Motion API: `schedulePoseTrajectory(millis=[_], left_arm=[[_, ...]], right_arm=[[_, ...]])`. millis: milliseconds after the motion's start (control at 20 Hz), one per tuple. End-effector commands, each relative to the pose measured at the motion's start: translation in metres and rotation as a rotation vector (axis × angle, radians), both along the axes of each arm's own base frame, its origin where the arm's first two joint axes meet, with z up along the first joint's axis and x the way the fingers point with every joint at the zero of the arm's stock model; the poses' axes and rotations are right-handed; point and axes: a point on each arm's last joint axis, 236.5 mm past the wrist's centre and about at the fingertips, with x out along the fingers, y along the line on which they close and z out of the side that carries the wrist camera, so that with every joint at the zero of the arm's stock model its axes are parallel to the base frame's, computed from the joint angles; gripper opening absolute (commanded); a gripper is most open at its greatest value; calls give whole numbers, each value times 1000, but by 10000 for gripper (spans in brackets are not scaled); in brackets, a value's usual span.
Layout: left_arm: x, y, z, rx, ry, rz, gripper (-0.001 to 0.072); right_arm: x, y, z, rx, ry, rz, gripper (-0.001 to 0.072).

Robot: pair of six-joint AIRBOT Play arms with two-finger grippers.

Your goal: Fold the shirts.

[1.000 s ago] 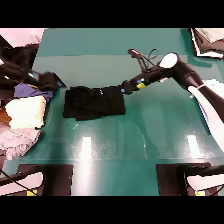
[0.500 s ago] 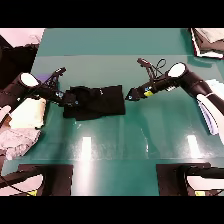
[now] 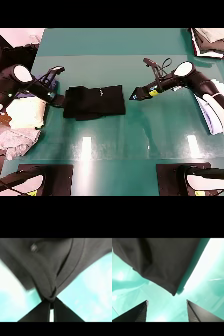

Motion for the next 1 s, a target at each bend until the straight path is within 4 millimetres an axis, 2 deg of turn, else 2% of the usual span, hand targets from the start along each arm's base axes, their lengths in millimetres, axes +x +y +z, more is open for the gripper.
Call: schedulePoseTrajectory(millis=[0, 50, 150, 200, 250, 350, 400, 450, 500, 550, 600, 700, 850, 950], left_arm=[[-35, 35, 5, 154, 125, -55, 35], [-37, 37, 4, 160, 133, -56, 62], [-29, 40, 3, 172, 101, -36, 642], [-20, 40, 3, 175, 69, -5, 672], [-11, 39, 4, 167, 37, 28, 672], [5, 22, 9, 89, -15, 90, 671], [11, 6, 13, 15, -39, 101, 668], [16, -10, 19, -58, -55, 109, 518], [22, -23, 25, -121, -80, 110, 263], [28, -35, 32, -175, -109, 102, 66], [35, -45, 39, -227, -137, 104, 41], [46, -56, 49, -291, -176, 131, 41], [53, -55, 51, -297, -204, 145, 41], [53, -55, 51, -297, -205, 144, 41]], right_arm=[[2, -11, 3, 1, 13, -27, 553], [3, -12, 3, 0, 13, -29, 553], [4, -11, 3, 4, 18, -40, 557], [4, -8, 3, 3, 10, -40, 614], [9, -9, 3, 3, -5, -54, 684], [23, -4, -3, 36, 2, -112, 685], [27, 3, -10, 73, 39, -132, 685], [31, 10, -21, 106, 81, -154, 685], [34, 17, -32, 134, 120, -173, 684], [37, 25, -43, 157, 153, -193, 682], [39, 34, -57, 174, 184, -211, 677], [38, 53, -78, 211, 231, -218, 674], [33, 88, -92, 278, 267, -214, 672], [30, 109, -95, 303, 250, -204, 643]])
